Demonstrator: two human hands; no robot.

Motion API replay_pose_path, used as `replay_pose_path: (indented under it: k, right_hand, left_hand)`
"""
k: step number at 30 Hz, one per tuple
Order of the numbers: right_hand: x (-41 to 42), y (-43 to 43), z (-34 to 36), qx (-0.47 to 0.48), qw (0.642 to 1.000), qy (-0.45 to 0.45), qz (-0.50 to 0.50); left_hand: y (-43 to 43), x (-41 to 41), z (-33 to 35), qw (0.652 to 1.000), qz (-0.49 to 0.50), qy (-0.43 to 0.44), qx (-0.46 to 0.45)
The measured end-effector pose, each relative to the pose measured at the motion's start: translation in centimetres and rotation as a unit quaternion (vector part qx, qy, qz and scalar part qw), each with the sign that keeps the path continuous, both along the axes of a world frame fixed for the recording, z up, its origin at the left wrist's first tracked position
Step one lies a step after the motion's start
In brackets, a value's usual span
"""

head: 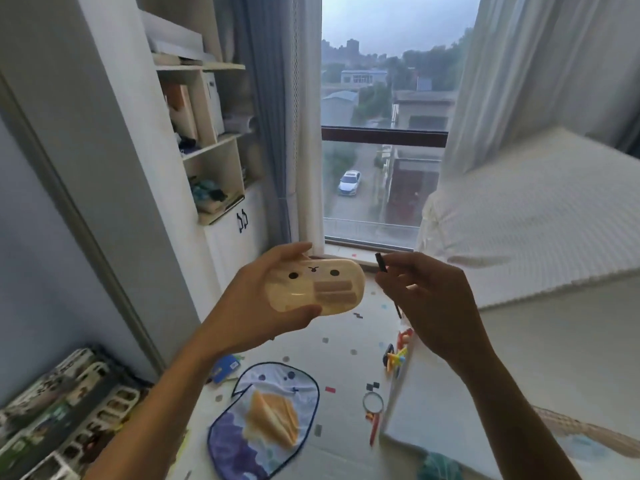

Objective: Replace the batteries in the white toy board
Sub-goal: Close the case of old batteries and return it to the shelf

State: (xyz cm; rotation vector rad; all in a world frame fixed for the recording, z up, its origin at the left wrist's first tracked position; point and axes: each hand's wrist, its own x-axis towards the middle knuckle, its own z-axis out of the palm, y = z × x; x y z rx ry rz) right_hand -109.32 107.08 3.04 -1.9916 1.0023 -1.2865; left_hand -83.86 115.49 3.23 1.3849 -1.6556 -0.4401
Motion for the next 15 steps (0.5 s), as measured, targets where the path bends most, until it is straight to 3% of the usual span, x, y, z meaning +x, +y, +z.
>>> replay_pose_path:
  k: [9,15]
  right_hand:
    - [7.1,-25.4,-0.6,-0.022,1.0,0.006,0.017]
    - [9.5,-40.8,0.0,0.022,0.999,-0.016,0.029]
  left_hand:
    - [-23.6,6.2,0.7,1.0,0.012,0.002,0.006]
    - [-39.4,9.7,0.3,1.0,0.005,0.016,0.023]
